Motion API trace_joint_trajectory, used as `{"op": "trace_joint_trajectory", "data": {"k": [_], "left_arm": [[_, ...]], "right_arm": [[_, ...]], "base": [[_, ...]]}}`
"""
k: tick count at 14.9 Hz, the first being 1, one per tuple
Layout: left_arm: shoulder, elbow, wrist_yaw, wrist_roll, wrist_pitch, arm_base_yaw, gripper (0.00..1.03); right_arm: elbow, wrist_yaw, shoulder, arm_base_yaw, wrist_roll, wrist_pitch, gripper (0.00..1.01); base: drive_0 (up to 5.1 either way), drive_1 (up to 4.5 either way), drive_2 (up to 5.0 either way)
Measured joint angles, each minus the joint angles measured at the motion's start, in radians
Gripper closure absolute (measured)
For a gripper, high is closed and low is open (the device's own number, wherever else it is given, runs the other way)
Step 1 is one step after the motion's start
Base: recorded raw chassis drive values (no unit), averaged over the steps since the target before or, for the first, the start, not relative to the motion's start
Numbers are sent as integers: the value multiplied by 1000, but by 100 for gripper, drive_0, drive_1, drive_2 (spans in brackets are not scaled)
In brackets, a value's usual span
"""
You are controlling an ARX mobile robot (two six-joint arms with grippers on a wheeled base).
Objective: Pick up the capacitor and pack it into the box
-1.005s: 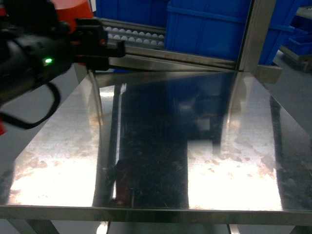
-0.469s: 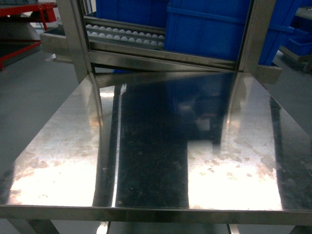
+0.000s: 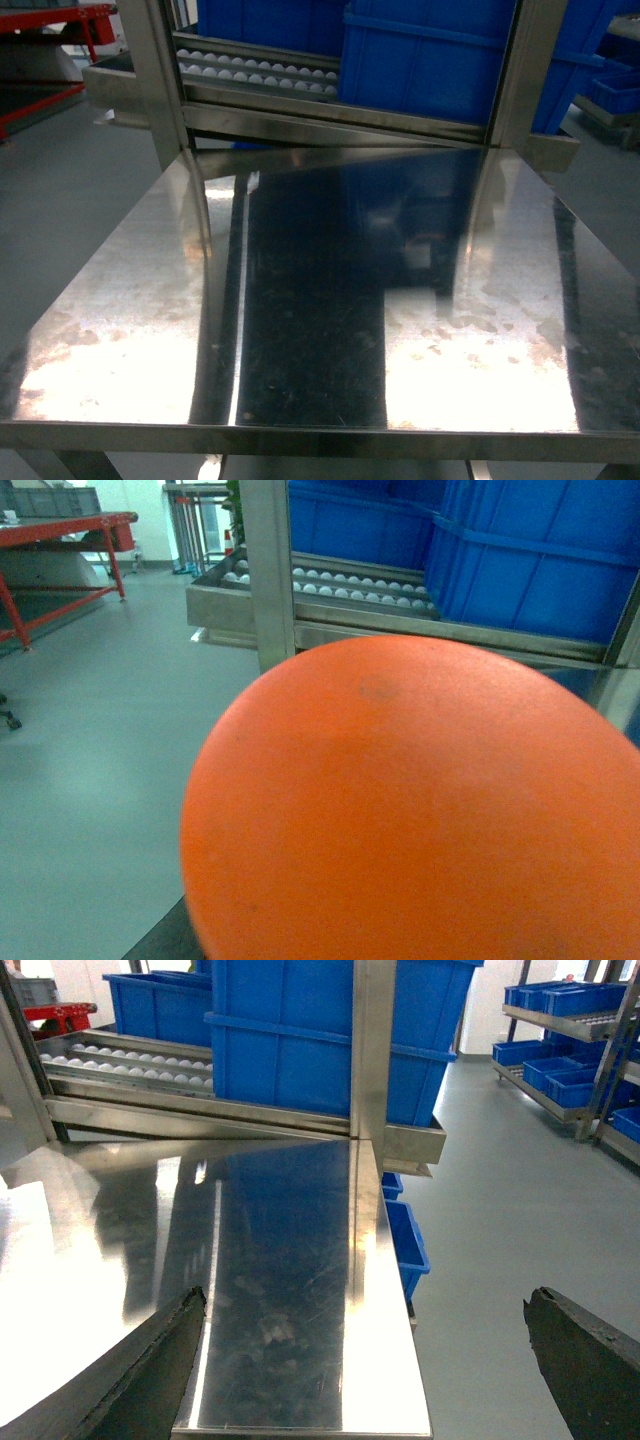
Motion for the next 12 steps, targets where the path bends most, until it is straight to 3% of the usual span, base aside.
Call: {"op": "trace_joint_trajectory", "data": {"k": [5,8,9,10,12], "left_arm": [[-201,-74,147,-1,-126,146,59],[-299,-95,211,-1,-193,202,59],[-319,-118,290,-1,-174,271,59],[-342,-119,299,-3,-202,320,59],[-408,-119,320,-3,-259,308,59]], "right_arm": [[0,0,0,0,0,0,3],[0,0,0,0,0,0,3],[0,0,0,0,0,0,3],[0,1,0,0,0,0,3],[0,0,0,0,0,0,3]], "base": [[0,0,0],[0,0,0],[0,0,0],[0,0,0],[0,0,0]]}}
